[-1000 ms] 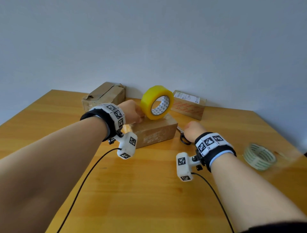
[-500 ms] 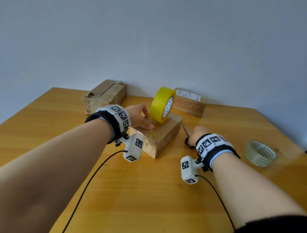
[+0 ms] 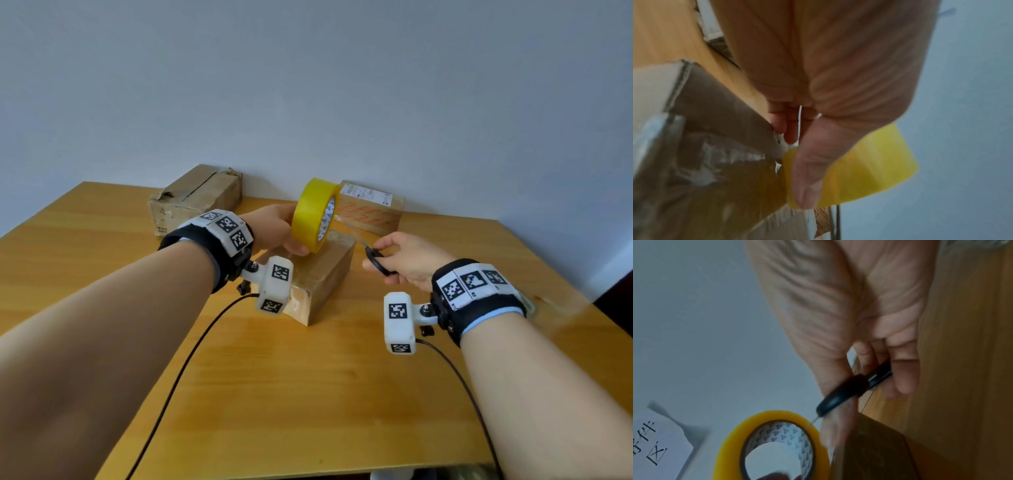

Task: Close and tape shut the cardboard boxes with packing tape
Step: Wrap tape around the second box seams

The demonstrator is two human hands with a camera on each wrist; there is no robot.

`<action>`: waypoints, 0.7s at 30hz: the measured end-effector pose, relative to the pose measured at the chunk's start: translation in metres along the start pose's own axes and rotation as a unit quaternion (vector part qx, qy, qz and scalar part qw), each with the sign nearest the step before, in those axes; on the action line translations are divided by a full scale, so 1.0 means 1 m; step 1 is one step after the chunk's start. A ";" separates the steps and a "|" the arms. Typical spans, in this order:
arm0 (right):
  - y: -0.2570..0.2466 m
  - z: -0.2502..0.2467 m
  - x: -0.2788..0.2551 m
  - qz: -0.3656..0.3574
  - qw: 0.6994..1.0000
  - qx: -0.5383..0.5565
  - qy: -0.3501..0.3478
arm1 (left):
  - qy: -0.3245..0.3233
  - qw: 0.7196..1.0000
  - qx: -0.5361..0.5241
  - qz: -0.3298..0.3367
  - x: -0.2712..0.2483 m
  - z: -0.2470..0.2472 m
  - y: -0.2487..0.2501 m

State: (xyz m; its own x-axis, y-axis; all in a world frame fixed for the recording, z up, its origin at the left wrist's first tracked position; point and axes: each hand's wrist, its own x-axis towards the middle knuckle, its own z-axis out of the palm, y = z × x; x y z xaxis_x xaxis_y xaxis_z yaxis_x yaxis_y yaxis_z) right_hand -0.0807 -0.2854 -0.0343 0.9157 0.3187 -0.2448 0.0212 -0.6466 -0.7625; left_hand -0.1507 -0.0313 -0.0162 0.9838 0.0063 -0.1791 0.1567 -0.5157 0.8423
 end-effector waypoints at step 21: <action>-0.014 0.034 -0.033 -0.110 0.977 -0.180 -0.035 | 0.089 0.990 -0.105 0.001 -0.003 0.007 -0.012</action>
State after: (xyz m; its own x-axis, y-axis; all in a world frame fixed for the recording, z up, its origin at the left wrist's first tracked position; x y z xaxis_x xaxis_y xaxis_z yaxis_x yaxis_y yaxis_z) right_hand -0.1246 -0.2634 -0.0358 0.8437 0.5156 -0.1493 0.3650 -0.7551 -0.5446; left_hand -0.1563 -0.0310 -0.0294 0.9809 0.1667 -0.0999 0.1504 -0.3259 0.9334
